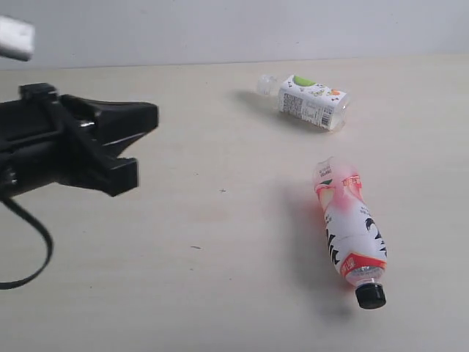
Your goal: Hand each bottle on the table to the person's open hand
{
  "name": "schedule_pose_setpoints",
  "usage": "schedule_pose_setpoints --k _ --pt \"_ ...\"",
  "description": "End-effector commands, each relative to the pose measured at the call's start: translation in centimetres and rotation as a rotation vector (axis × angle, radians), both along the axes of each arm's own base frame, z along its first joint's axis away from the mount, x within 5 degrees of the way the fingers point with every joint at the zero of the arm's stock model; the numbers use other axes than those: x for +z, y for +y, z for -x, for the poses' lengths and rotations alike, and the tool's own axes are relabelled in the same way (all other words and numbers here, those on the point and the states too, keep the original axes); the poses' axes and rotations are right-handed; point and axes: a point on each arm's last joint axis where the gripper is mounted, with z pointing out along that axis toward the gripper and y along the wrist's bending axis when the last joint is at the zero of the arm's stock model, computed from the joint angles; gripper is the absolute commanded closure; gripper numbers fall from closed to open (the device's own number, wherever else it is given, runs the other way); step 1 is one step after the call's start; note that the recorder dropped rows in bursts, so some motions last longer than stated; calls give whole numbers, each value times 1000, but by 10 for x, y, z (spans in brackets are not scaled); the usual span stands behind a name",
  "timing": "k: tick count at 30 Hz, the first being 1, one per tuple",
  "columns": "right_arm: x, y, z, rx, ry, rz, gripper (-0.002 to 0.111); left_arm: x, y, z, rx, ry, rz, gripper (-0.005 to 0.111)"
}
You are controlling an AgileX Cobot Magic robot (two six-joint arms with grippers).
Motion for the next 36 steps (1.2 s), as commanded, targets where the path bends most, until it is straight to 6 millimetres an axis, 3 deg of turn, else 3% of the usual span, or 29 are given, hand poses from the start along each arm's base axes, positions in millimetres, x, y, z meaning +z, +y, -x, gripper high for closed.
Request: schedule_pose_setpoints --k 1,7,16,23,30,34,36 --pt "0 0 0 -3 -12 7 108 -1 37 13 83 -106 8 107" --pt "0 0 0 -3 -12 7 108 -4 73 46 155 -211 61 107" --pt "9 0 -1 -6 -106 -37 108 -23 101 84 200 -250 81 107" --pt "14 0 -1 -8 -144 -131 108 -32 106 90 210 -254 58 107" --pt "29 -2 0 -22 -298 -176 108 -32 106 90 210 -254 58 107" --pt "43 -7 3 -36 -382 -542 108 -32 106 90 210 -254 58 107" --pt "49 -8 4 -28 -421 -583 108 -32 106 90 210 -254 58 107"
